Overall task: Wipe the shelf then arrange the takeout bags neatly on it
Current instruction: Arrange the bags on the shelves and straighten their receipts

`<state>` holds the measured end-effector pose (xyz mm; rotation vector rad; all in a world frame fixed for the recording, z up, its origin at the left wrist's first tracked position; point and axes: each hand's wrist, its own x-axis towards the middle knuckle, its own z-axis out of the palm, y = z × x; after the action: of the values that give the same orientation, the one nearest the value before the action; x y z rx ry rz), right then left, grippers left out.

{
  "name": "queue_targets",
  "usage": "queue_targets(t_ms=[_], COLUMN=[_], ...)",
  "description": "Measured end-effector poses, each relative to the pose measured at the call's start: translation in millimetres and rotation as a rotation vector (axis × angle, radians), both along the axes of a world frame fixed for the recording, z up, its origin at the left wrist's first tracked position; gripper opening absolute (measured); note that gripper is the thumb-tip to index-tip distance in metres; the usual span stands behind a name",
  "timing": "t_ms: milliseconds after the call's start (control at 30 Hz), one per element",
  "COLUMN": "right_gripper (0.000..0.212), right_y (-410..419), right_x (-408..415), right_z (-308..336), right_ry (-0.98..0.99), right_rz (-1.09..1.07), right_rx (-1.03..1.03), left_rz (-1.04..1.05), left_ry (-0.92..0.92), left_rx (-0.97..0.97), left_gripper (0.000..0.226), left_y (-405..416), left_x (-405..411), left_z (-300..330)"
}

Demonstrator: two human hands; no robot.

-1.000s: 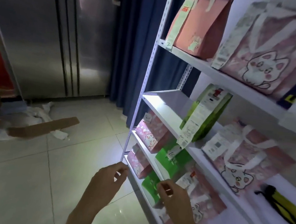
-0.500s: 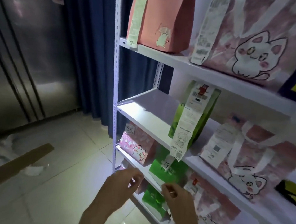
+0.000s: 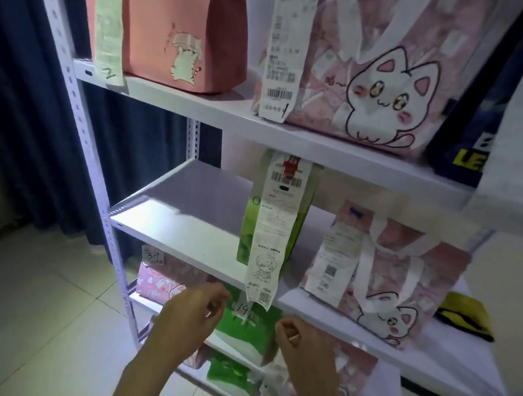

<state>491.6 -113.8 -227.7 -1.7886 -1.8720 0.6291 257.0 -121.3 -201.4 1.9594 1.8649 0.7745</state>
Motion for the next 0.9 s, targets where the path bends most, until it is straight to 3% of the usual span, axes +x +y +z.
queue_targets(t_ms=[167, 300, 433, 533, 633, 733, 900], right_gripper=[0.014, 0.014, 0.015, 0.004, 0.02, 0.02, 0.02], right_y=[13.0, 32.1, 49.7, 62.4, 66.7, 69.0, 87.5], right_x=[-11.2, -31.1, -50.7, -61.3, -67.5, -67.9, -62.5], right_z=[12.9, 22.7, 36.4, 45.1, 50.4, 55.7, 58.1], right_ry=[-0.068, -0.084, -0.046, -0.066, -0.083, -0.096, -0.065], right_rz=[-0.136, -0.239, -0.315, -0.393, -0.456, -0.464, -0.453], right_rx=[-0.013, 0.006, 0.08, 0.123, 0.15, 0.176, 0.132], left_rz=[-0.106, -0.143, -0.183, -0.238, -0.285, -0.302, -0.285], left_ry=[0.071, 0.053, -0.037, -0.094, -0.12, -0.182, -0.315], left_rx=[0.011, 0.027, 0.062, 0.097, 0.119, 0.162, 0.207], left_gripper=[0.007, 0.015, 0.015, 0.016, 0.012, 0.002, 0.012], left_y=[43.4, 81.2, 109.0, 124.5, 136.7, 148.8, 166.0], left_x=[-23.8, -56.4, -75.0, -74.2, -70.5, -68.2, -59.0], left_z=[-6.0, 7.0, 17.7, 22.6, 27.5, 33.6, 44.0])
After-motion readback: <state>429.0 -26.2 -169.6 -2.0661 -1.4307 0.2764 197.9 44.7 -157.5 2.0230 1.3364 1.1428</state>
